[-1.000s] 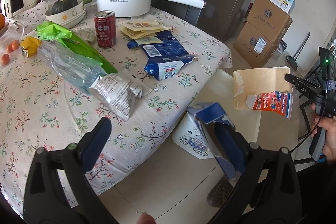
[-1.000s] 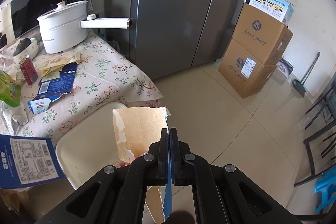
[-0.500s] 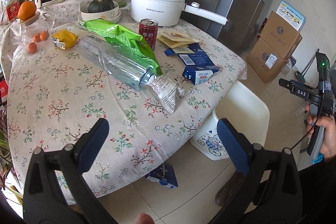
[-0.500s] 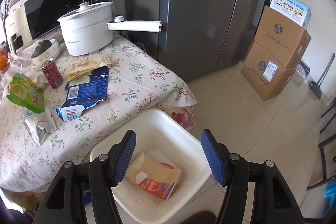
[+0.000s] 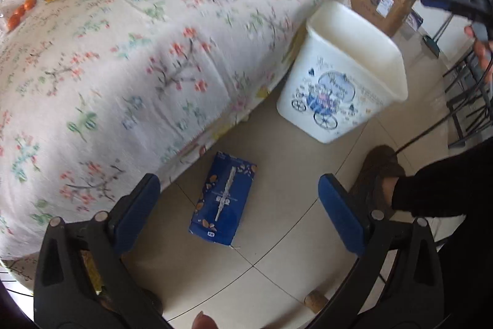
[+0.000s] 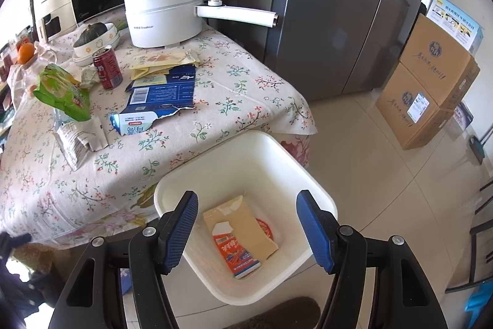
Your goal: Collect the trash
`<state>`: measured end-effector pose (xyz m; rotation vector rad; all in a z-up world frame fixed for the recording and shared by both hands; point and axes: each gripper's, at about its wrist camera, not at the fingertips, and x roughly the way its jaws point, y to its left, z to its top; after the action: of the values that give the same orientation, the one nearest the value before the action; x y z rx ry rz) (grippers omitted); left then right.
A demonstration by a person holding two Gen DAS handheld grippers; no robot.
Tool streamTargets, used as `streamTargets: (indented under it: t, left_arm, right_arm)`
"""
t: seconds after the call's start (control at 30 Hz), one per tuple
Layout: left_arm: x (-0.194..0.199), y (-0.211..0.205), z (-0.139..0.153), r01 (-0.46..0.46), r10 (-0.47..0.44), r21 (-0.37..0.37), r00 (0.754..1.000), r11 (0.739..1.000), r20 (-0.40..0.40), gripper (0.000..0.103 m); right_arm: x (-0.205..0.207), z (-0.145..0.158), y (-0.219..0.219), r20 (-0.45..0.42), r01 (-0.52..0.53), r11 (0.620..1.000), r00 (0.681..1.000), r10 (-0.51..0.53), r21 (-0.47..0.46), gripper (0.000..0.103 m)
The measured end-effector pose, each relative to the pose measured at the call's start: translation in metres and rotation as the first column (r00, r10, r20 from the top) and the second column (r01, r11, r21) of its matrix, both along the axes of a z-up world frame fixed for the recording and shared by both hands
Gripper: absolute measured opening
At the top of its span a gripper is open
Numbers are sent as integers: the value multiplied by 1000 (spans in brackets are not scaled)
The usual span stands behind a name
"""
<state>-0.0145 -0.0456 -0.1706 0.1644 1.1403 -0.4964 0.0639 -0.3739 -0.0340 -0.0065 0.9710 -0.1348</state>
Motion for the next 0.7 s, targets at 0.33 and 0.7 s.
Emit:
streamTargets:
  t: [0.33,0.7]
  left_arm:
    - [4,-29,-172,147,-122,215,984,966,-127,102]
    - [29,-35,-261,213,-149,321,966,923,-212,102]
  right_arm:
    - [-5,0,9,-5,-66,997,998,66,-40,68]
    - [10,-21,-11,-71,-20,999,997,22,29,68]
